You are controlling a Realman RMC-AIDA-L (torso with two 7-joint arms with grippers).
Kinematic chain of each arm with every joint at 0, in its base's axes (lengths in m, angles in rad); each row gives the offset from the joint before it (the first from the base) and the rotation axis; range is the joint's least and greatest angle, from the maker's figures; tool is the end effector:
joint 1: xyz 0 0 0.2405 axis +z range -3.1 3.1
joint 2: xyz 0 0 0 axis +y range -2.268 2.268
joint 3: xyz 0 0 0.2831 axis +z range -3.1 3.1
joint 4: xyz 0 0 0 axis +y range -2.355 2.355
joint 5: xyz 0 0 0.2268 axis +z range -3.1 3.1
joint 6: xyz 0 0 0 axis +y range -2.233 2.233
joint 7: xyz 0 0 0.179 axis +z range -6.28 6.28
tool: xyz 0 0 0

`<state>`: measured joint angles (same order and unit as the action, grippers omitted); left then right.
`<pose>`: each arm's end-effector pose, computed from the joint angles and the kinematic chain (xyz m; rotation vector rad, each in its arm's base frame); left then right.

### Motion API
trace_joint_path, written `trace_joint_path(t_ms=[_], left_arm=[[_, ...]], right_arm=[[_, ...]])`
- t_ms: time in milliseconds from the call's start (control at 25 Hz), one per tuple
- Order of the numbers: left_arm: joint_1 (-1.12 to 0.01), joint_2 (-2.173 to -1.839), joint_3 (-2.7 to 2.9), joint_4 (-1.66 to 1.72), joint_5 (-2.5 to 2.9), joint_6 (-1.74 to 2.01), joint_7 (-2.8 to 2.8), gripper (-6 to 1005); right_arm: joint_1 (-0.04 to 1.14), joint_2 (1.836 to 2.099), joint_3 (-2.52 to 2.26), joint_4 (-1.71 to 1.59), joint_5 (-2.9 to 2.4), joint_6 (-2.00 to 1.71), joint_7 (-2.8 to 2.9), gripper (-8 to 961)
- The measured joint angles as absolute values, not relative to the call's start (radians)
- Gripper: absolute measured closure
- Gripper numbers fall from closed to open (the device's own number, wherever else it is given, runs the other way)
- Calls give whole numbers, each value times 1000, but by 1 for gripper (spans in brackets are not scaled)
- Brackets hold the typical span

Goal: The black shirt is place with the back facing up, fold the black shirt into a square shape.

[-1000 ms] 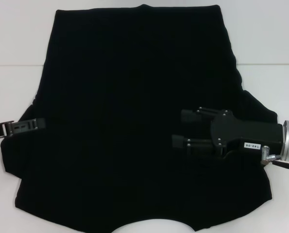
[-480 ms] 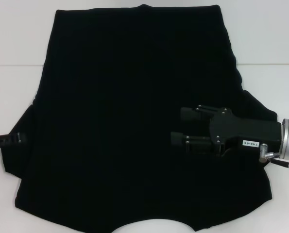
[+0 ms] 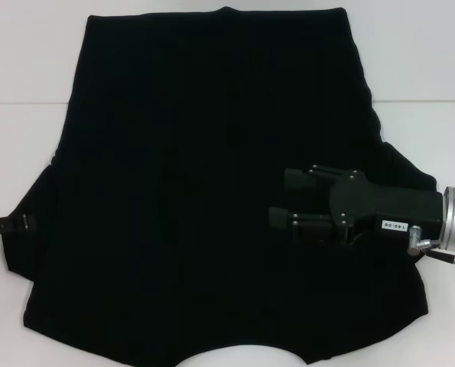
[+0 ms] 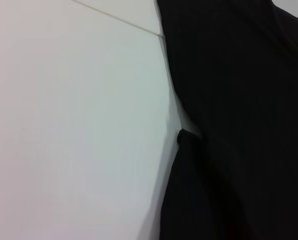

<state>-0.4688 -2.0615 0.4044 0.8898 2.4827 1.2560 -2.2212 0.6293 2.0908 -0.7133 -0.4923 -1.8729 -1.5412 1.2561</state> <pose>-0.4124 0.3756 0.0470 -1.8642 -1.5998 -0.3169 0.2337 0.3808 -0.0701 -2.7415 0.5040 0.9104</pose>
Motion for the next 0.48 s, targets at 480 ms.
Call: trace_joint_path(t_ms=[480], left_arm=[[-475,-2062,434,878,2487,1261,-2215,113]], right_arm=[[625,2091,-710,-492,-1871,-1541,1256,99]])
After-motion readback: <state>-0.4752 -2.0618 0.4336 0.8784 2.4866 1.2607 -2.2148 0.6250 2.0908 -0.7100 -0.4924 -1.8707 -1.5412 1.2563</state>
